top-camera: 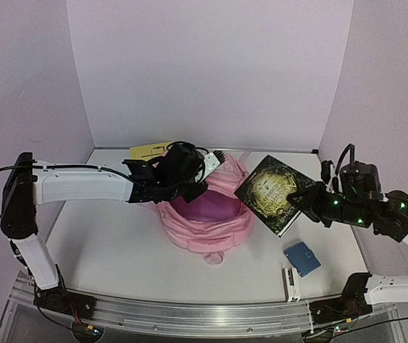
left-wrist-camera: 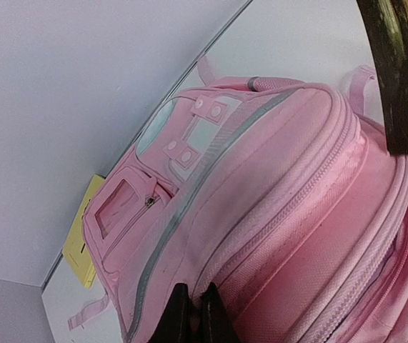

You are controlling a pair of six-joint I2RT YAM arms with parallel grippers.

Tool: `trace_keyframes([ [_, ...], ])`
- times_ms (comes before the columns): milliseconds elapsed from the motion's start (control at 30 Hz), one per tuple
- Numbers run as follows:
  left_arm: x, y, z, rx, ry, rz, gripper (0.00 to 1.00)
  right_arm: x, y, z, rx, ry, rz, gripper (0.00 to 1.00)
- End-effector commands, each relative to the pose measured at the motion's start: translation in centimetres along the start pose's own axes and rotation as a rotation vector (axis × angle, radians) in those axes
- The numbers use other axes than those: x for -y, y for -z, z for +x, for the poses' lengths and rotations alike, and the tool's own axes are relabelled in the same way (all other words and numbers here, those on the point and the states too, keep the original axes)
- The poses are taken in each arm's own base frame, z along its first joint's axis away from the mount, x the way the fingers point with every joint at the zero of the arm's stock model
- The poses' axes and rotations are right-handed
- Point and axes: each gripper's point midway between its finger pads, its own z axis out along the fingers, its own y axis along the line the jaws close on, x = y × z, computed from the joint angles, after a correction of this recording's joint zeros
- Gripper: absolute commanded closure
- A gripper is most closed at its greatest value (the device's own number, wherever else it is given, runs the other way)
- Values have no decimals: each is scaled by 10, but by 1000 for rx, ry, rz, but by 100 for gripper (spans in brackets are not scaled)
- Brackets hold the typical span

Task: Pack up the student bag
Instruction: Place the book in the student bag.

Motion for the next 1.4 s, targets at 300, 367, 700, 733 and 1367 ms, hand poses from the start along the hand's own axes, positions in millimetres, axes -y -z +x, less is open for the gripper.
trace_keyframes([
  [300, -75, 30, -93, 270, 224, -180, 100, -17, -2, 33, -177, -126, -88, 100],
  [367, -82, 27, -93, 267, 246, -193, 100, -9, 2, 32, -168, -139, -57, 100],
  [700, -94, 18, -89, 242, 304, -213, 100, 11, 24, 25, -122, -186, 2, 100],
  [733, -92, 18, -91, 250, 306, -197, 100, 11, 23, 25, -122, -184, 3, 100],
  [1367, -34, 70, -123, 402, 449, 320, 100, -50, -38, 24, -92, -360, -340, 100],
])
